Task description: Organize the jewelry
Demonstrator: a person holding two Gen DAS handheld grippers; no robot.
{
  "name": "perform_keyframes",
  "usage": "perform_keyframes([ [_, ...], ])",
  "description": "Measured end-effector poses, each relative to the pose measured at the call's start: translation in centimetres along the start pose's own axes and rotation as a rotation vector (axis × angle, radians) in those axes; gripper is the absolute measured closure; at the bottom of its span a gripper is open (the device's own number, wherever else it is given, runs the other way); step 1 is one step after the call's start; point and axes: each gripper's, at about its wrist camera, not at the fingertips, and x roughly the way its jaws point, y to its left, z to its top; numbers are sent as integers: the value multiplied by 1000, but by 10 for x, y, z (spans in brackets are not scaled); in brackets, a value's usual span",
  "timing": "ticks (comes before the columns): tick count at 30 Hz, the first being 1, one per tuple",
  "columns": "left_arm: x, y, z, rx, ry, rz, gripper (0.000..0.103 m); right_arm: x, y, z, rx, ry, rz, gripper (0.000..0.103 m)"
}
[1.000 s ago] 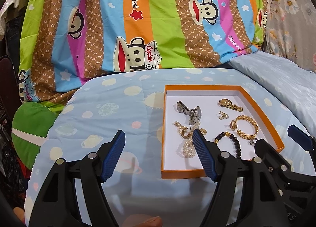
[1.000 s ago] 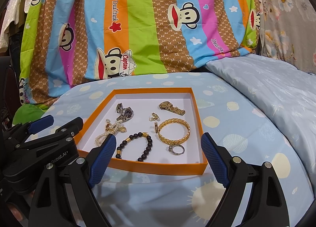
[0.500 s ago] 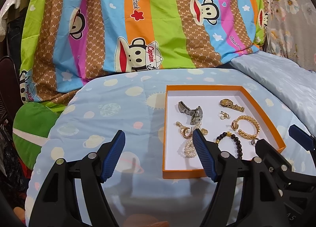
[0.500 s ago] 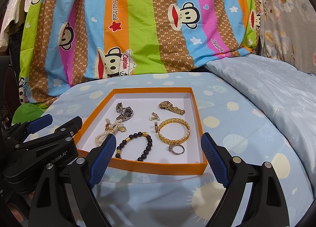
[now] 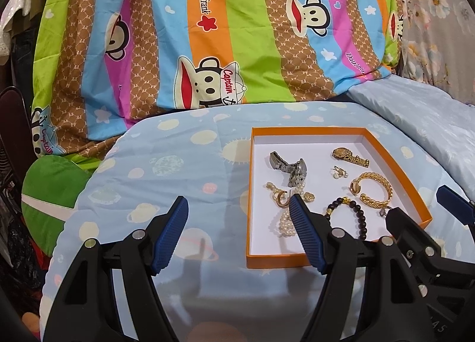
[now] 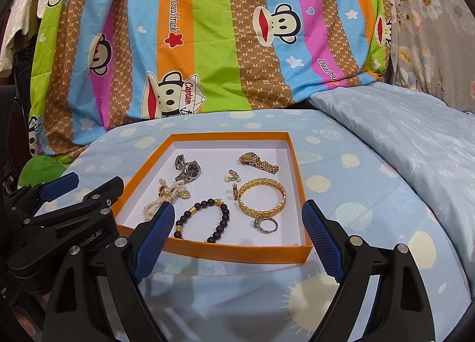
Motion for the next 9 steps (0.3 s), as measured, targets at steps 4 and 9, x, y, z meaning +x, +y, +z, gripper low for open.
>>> perform_keyframes([
  [4, 0, 0, 0, -4, 1, 2, 35, 0, 0, 0, -1, 0, -1, 17],
  [9, 1, 0, 0, -6, -4, 1, 35, 0, 0, 0, -3, 0, -1, 17],
])
